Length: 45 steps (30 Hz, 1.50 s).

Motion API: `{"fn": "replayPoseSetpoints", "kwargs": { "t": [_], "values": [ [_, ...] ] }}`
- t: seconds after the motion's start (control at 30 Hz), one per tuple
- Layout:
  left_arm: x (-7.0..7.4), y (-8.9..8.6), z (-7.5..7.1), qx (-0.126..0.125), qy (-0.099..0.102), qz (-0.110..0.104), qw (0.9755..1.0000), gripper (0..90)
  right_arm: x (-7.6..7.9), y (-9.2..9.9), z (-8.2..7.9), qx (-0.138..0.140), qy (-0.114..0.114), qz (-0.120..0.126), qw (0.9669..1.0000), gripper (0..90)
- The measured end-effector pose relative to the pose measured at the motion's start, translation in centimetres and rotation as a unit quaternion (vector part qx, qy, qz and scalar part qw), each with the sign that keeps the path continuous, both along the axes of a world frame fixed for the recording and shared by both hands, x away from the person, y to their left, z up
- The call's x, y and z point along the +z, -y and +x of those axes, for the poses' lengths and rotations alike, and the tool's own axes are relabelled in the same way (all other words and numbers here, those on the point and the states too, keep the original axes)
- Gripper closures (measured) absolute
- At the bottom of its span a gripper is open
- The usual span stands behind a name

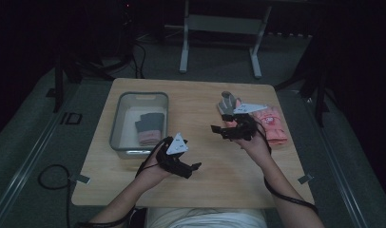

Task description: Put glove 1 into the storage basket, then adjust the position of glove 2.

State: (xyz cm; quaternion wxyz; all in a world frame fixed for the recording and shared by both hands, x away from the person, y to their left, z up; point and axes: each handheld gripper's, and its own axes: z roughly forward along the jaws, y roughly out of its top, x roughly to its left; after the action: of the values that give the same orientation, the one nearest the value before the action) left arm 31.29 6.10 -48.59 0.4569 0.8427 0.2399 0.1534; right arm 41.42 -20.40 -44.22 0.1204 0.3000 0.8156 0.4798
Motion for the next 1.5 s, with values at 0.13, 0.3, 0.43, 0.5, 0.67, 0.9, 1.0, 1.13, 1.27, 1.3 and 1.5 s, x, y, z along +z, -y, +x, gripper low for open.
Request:
{"fn": "replayPoseSetpoints", "kwargs": {
  "t": [0.13, 0.3, 0.43, 0.5, 0.67, 0.9, 1.0, 1.13, 1.27, 1.3, 1.5],
  "values": [
    [-1.1, 0.2, -0.5, 0.009, 0.002, -0.005, 0.9999, 6.7, 0.0, 1.7, 0.2, -0.019, 0.016, 0.0, 0.9997, 35.6],
    [-2.8, 0.8, -1.0, 0.005, -0.011, -0.001, 0.9999, 6.7, -0.1, 4.3, 1.1, -0.063, 0.024, -0.004, 0.9977, 43.6],
    [-3.9, 1.0, -1.3, 0.017, -0.028, -0.011, 0.9994, 1.5, -0.3, 6.2, 2.4, -0.095, 0.028, -0.022, 0.9949, 53.8],
    [-4.4, 1.1, -1.5, 0.022, -0.034, -0.019, 0.999, 1.4, -0.5, 6.9, 3.2, -0.105, 0.025, -0.036, 0.9935, 56.5],
    [-5.2, 1.5, -2.2, 0.021, -0.027, -0.023, 0.9992, 0.7, -1.4, 7.8, 5.6, -0.123, 0.012, -0.054, 0.9909, 63.5],
    [-5.5, 1.9, -2.9, 0.017, -0.01, -0.012, 0.9997, 0.8, -3.3, 6.6, 9.5, -0.129, -0.025, -0.067, 0.9891, 68.9],
    [-5.3, 1.7, -2.9, 0.02, -0.005, -0.019, 0.9996, 0.8, -4.5, 5.3, 11.1, -0.125, -0.039, -0.088, 0.9875, 66.0],
    [-5.2, 1.4, -2.8, 0.022, -0.005, -0.028, 0.9994, 0.8, -6.3, 4.1, 12.9, -0.127, -0.051, -0.122, 0.983, 62.0],
    [-5.1, 1.2, -2.7, 0.022, -0.004, -0.028, 0.9993, 0.8, -8.2, 3.7, 13.9, -0.132, -0.067, -0.151, 0.9774, 61.9],
    [-5.1, 1.1, -2.7, 0.024, -0.003, -0.033, 0.9992, 0.8, -8.4, 3.7, 14.0, -0.133, -0.065, -0.154, 0.9769, 63.2],
    [-5.3, 1.2, -2.6, 0.022, -0.011, -0.033, 0.9991, 0.8, -9.1, 3.4, 13.8, -0.126, -0.069, -0.16, 0.9766, 74.4]
  ]
}}
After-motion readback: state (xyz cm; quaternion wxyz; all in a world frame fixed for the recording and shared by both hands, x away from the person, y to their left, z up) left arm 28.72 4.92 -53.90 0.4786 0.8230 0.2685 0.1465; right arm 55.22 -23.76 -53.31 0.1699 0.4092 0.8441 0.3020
